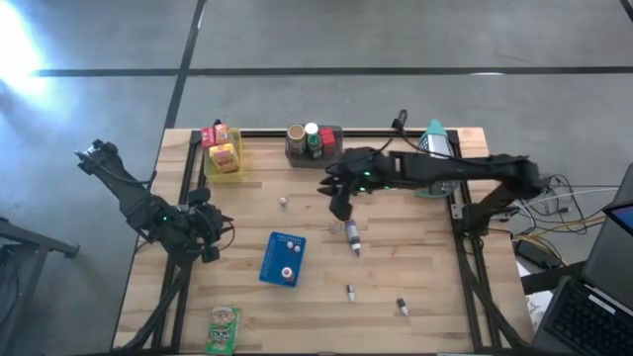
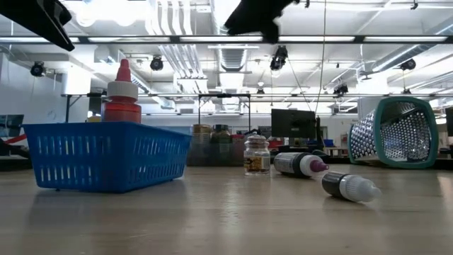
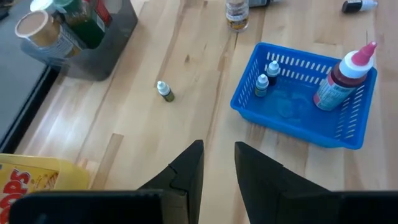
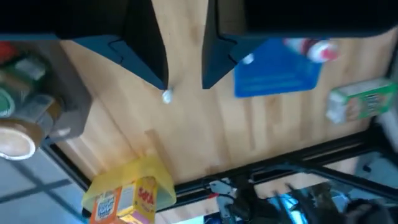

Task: Pick & Place Kitchen Items
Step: Put the green food coloring bottle into the blue bin

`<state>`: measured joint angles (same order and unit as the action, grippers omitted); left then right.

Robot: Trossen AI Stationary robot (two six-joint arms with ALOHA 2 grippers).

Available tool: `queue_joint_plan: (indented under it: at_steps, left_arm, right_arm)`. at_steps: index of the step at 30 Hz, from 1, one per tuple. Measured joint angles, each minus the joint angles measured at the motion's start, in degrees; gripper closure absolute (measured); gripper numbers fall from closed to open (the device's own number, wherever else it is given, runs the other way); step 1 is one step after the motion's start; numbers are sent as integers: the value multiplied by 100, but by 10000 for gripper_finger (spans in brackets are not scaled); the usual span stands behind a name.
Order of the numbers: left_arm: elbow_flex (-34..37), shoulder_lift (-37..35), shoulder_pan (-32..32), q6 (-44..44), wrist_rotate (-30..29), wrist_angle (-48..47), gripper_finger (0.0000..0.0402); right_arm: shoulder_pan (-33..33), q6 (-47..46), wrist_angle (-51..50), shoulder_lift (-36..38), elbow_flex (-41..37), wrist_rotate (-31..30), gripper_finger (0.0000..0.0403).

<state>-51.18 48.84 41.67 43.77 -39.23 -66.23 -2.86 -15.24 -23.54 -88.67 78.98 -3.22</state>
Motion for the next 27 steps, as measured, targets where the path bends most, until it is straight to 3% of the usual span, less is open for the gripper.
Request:
queue_joint_plan:
  at_steps: [4, 9, 14, 22, 27]
  left_arm:
    - [0, 0, -4, -7, -157, 44, 305]
    - [-1, 2, -124, -21, -372, 87, 305]
    - [0, 15, -704, -400, -237, 156, 285]
    - [-2, 166, -1950, -2274, 656, 1230, 192]
    - [-2, 363, -2766, -3335, 1376, 1716, 158]
  right_arm:
    - [263, -360, -672, 471, -2, -35, 346]
    - [772, -951, -1713, 844, -15, -702, 389]
    - [1447, -1904, -2573, 1036, -51, -1494, 391]
    - [2622, -3353, -3465, 1109, -268, -2311, 394]
    - [3145, -4269, -3912, 1148, -543, -2598, 394]
